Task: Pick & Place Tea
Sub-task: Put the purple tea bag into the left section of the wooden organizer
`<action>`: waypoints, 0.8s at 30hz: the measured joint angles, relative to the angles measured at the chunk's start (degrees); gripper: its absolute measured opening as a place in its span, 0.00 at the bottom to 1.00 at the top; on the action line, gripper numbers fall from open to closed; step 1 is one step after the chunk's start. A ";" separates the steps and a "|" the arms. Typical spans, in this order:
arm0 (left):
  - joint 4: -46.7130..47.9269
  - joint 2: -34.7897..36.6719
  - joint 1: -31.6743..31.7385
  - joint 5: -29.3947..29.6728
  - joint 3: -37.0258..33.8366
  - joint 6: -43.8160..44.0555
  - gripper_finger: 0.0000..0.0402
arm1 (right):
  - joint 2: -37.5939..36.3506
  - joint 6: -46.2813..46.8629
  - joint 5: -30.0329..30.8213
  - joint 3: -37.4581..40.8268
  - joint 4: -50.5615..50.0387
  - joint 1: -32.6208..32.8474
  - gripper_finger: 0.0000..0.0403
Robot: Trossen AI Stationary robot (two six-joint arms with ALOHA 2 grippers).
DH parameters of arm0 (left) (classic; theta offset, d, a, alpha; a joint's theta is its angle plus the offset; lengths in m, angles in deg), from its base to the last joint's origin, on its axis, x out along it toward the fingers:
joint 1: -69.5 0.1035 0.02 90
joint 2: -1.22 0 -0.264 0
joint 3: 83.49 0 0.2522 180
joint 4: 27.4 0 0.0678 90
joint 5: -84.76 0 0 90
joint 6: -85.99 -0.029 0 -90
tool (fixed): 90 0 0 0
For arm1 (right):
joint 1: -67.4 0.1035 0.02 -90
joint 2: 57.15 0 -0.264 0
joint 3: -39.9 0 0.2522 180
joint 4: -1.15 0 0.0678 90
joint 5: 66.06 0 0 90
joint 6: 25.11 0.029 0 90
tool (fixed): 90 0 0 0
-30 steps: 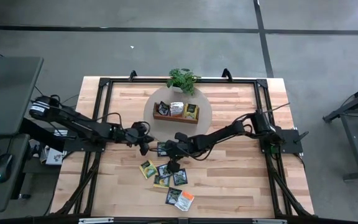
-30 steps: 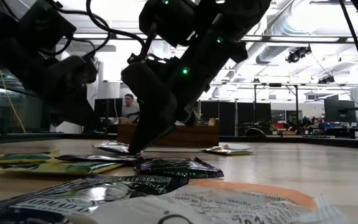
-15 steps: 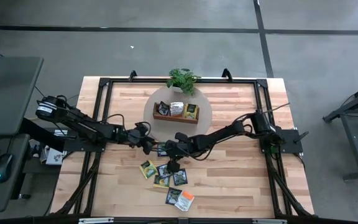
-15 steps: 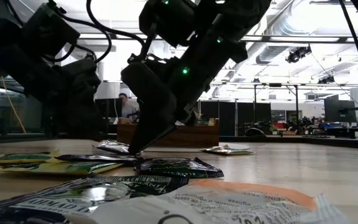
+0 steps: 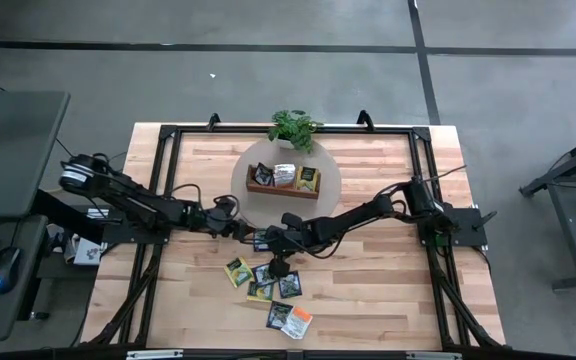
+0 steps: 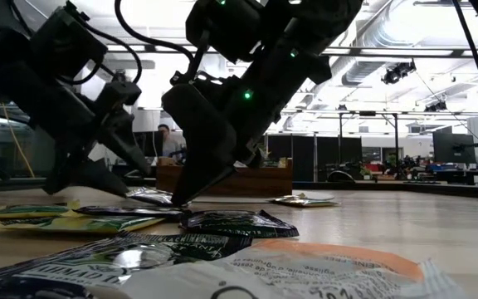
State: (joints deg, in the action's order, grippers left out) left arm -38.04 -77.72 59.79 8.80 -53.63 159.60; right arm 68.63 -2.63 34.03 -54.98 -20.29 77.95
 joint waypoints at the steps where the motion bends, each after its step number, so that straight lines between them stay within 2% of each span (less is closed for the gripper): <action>1: -0.02 -0.22 0.00 0.02 0.00 0.95 0.55 | 0.02 0.00 0.20 0.02 0.02 0.00 0.00; 11: -5.79 -3.06 0.00 -0.23 0.10 6.32 0.52 | 0.02 -0.02 0.89 0.02 0.14 0.15 0.00; 24: -6.63 -5.06 0.00 -0.94 0.72 8.30 0.52 | 0.06 -0.48 1.06 0.04 1.08 0.11 0.00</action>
State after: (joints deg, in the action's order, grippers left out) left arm -44.67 -82.78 59.79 7.87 -52.91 167.90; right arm 68.69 -3.11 35.09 -54.94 -19.21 78.06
